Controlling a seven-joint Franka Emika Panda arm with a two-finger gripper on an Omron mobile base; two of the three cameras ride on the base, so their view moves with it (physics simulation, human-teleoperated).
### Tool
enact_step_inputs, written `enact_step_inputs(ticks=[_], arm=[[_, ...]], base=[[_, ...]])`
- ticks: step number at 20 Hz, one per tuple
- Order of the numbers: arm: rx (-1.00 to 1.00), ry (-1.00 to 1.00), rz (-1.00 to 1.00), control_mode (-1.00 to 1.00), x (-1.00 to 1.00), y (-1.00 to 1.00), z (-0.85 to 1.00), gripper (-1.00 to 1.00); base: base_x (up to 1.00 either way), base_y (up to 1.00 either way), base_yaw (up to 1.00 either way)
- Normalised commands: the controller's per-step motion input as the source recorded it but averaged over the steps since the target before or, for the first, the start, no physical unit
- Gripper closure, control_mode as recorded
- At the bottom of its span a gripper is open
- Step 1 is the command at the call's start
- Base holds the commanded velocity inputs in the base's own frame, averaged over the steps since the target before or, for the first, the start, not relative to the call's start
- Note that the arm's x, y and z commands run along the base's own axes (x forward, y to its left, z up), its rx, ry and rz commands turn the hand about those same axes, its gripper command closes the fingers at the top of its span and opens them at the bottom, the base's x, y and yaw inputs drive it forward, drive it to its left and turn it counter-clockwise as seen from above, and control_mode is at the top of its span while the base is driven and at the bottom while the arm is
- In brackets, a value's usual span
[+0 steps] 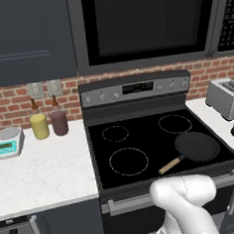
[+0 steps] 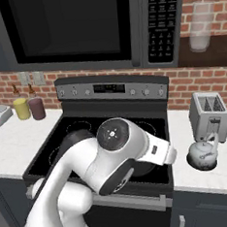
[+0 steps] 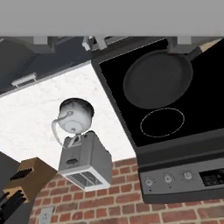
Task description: Pick the kettle from the counter and place it on a stove burner. Then turn the burner on.
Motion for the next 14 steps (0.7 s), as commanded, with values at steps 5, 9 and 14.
enact_step_inputs(ticks=[5,9,14], arm=[[0.00,-0.01,-0.06,-1.00,0.00,-1.00,0.00,-1.00],[0.00,0.00,-0.05,-1.00,0.12,-1.00,0.00,-1.00],[0.10,0.03,0.07,-1.00,0.64,-1.00,-0.13,-1.00]], base=[[0.00,0.00,0.00],[0.00,0.00,0.00],[0.00,0.00,0.00]])
